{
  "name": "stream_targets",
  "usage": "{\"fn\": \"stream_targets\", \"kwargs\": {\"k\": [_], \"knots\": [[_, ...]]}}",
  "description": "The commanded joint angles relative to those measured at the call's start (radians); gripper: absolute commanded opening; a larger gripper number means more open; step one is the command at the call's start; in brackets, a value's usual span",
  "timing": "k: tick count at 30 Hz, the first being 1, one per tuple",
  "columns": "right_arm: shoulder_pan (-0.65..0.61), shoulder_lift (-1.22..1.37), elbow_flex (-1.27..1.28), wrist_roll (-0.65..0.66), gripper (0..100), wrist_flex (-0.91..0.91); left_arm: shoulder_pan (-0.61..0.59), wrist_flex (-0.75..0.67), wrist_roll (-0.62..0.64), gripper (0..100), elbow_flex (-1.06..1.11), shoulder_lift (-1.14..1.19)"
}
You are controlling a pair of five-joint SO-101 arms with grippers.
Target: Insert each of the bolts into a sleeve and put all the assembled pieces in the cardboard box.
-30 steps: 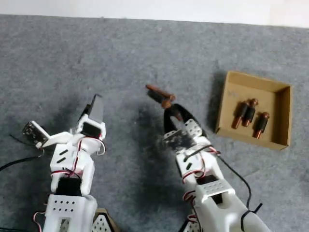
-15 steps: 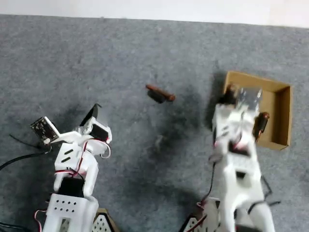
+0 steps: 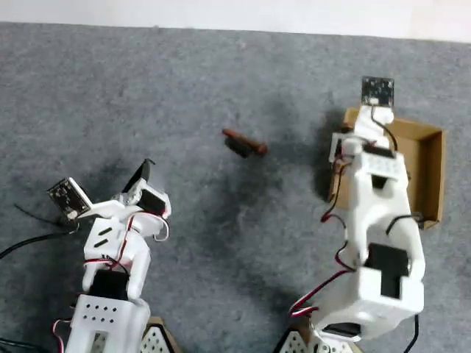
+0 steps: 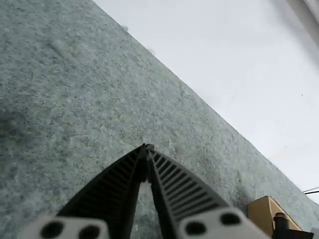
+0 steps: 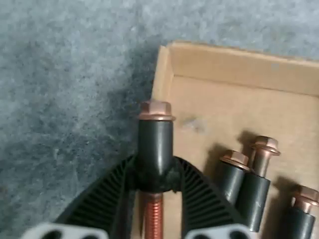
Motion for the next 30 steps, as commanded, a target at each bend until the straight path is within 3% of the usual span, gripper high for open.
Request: {"fn": "stream_targets", "kwargs": {"k": [1, 4, 14, 21, 30], "knots": [[0.015, 0.021, -0.124, 0.011, 14.8, 0.097, 0.012, -0.006, -0.011, 1, -0.008, -0.013], [0.016, 0.021, -0.153, 0.011, 18.8, 0.142, 0.012, -0.006, -0.011, 1, -0.008, -0.013], [-0.039, -0.168, -0.117, 0.009, 18.8, 0.173, 0.01, -0.006, -0.011, 1, -0.007, -0.013], [-0.294, -0.274, 0.007, 0.017, 18.8, 0.171, -0.133, -0.006, -0.006, 1, -0.025, -0.015], [-0.512, 0.042, -0.248, 0.018, 18.8, 0.176, -0.14, -0.006, -0.009, 1, -0.028, -0.015]]}}
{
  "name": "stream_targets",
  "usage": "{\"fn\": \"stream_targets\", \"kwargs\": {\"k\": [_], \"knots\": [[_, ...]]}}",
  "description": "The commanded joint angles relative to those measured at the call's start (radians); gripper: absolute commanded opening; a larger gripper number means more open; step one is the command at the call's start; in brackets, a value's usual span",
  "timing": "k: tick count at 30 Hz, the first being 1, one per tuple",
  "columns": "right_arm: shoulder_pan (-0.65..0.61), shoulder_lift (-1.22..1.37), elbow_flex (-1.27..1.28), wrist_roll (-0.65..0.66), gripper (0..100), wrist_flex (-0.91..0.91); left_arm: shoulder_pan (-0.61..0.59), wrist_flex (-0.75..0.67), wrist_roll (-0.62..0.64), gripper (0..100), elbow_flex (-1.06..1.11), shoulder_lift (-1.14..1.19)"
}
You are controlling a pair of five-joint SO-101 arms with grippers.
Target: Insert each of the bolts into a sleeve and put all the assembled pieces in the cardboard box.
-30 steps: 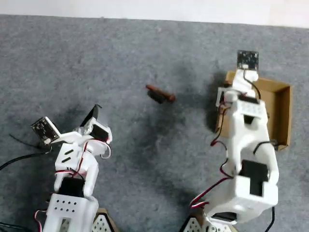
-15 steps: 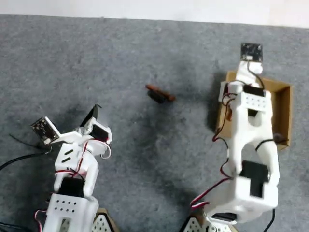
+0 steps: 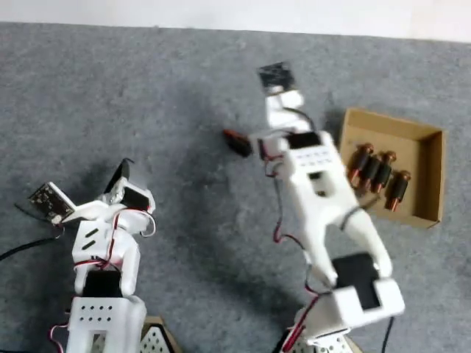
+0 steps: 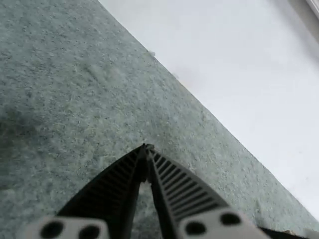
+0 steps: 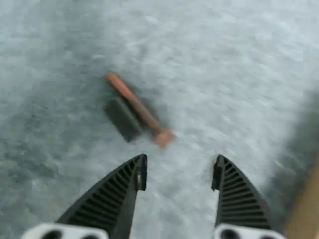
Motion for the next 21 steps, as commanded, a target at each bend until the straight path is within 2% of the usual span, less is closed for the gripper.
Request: {"fn": "stream_targets", "kwargs": {"k": [1, 4, 9, 21], "knots": [[-0.056, 0.125, -0.179, 0.011, 18.8, 0.008, -0.013, -0.006, -0.005, 1, -0.028, -0.015], [-0.093, 0.245, -0.292, 0.015, 18.8, 0.012, -0.013, -0.006, -0.005, 1, -0.028, -0.015], [-0.148, 0.427, -0.496, 0.133, 18.8, 0.117, -0.013, -0.006, -0.005, 1, -0.03, -0.015], [-0.139, 0.763, -0.924, 0.137, 18.8, 0.375, -0.013, -0.006, -0.005, 1, -0.03, -0.015]]}}
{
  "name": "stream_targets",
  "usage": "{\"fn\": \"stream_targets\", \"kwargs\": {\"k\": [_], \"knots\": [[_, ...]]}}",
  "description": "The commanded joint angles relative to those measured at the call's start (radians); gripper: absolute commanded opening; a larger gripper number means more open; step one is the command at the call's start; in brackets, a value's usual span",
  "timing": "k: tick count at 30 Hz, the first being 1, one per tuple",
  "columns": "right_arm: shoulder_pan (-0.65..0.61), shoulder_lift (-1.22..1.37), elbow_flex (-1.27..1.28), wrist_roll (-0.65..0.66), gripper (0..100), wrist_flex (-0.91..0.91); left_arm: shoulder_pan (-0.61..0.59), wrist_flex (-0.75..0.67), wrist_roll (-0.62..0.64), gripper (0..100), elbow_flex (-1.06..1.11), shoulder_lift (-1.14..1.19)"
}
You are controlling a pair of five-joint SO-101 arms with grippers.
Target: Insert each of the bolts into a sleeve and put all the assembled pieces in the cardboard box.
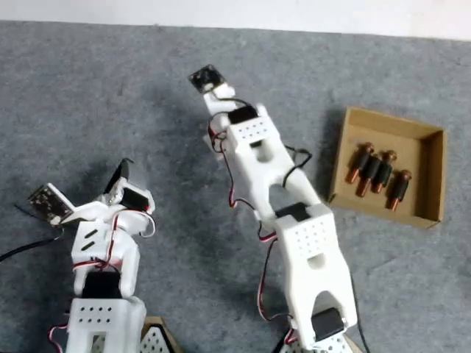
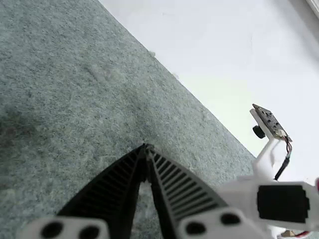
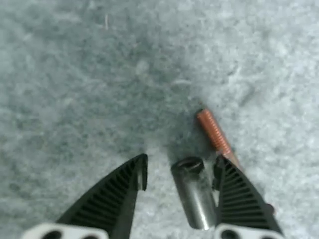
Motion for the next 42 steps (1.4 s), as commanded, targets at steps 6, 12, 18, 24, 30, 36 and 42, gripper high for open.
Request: {"fn": "stream_targets", "kwargs": {"k": [6, 12, 18, 24, 30, 36, 42], "knots": [[0.012, 0.068, -0.148, 0.003, 18.7, 0.14, -0.013, -0.006, -0.005, 1, -0.028, -0.015], [0.045, 0.051, -0.182, 0.003, 18.7, 0.226, -0.013, -0.006, -0.005, 1, -0.028, -0.015], [0.028, 0.056, -0.18, 0.003, 18.7, 0.223, -0.012, -0.006, -0.005, 1, -0.03, -0.015], [0.024, 0.131, -0.188, 0.008, 18.7, 0.216, -0.012, -0.006, -0.005, 1, -0.028, -0.015], [0.022, 0.174, -0.189, 0.008, 18.7, 0.147, 0.007, -0.006, -0.005, 1, -0.025, -0.015], [0.028, 0.174, -0.189, 0.011, 13.5, 0.153, 0.007, -0.006, -0.005, 1, -0.025, -0.015], [0.028, 0.176, -0.182, 0.078, 0.1, 0.153, 0.007, -0.006, -0.005, 1, -0.025, -0.015]]}}
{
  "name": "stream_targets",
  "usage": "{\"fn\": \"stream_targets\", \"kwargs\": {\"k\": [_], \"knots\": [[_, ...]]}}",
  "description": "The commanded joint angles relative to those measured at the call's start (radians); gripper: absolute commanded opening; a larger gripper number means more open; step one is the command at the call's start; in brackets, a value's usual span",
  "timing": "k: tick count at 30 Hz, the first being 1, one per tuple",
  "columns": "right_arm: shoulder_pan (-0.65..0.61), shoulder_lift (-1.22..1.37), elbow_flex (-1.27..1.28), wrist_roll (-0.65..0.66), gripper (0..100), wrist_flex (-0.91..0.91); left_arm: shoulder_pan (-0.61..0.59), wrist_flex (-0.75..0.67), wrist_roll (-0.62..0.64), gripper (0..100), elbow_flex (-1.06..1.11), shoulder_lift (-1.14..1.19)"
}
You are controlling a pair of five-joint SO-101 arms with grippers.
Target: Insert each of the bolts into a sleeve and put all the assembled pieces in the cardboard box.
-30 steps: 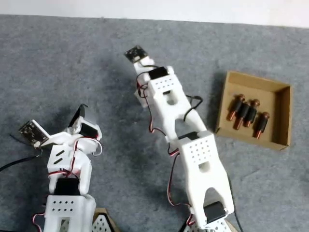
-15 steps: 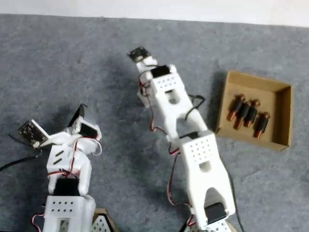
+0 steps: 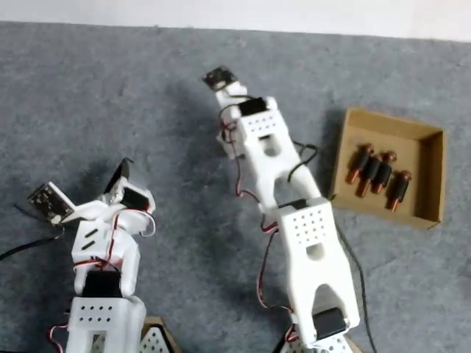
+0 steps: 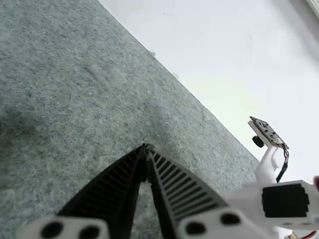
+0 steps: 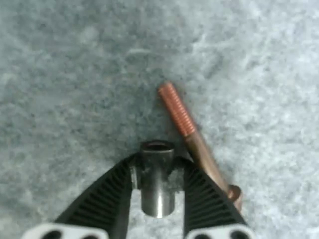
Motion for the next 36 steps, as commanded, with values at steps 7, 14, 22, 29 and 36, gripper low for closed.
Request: {"fn": "stream_targets", "kwargs": {"k": [7, 14, 22, 29, 36], "knots": [[-0.01, -0.016, -0.001, 0.021, 0.5, 0.024, 0.007, -0.006, -0.005, 1, -0.025, -0.015], [0.022, -0.139, 0.007, -0.031, 0.5, 0.031, 0.007, -0.006, -0.005, 1, -0.025, -0.015], [0.056, -0.165, 0.008, -0.048, 0.5, 0.039, 0.007, -0.006, -0.005, 1, -0.025, -0.015], [0.061, -0.17, 0.005, -0.091, 0.5, 0.044, 0.007, -0.006, -0.005, 1, -0.025, -0.015], [0.061, -0.275, 0.008, -0.101, 0.5, 0.127, 0.007, -0.006, -0.005, 1, -0.025, -0.015]]}}
